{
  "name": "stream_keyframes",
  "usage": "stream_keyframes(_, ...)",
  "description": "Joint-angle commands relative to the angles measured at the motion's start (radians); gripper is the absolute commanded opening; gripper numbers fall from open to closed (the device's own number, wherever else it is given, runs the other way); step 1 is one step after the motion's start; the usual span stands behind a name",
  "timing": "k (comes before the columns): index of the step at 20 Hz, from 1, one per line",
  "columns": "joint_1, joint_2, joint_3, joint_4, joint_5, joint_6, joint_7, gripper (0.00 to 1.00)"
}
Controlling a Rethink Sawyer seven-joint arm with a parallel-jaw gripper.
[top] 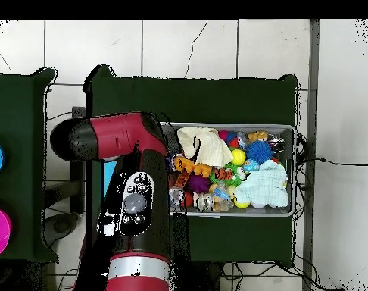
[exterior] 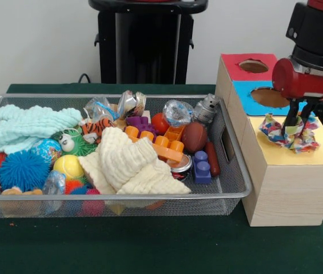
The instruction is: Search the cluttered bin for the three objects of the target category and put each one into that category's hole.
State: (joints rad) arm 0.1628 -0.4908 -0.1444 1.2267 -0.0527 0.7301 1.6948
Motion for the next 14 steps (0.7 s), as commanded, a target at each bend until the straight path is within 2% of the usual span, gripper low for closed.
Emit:
stream_keyframes(1,-0.019,0.063,0.011,0.076,-0.016,0.051,0.151,0.00)
stream_keyframes(5,-0.023,0.105,0.012,0.024,0.005,0.116,0.166,0.00)
stream_keyframes(11,-0.030,0.176,0.022,-0.103,0.035,0.269,0.172,0.00)
stream_keyframes(14,-0.045,0.192,0.061,-0.113,0.066,0.294,0.161,0.00)
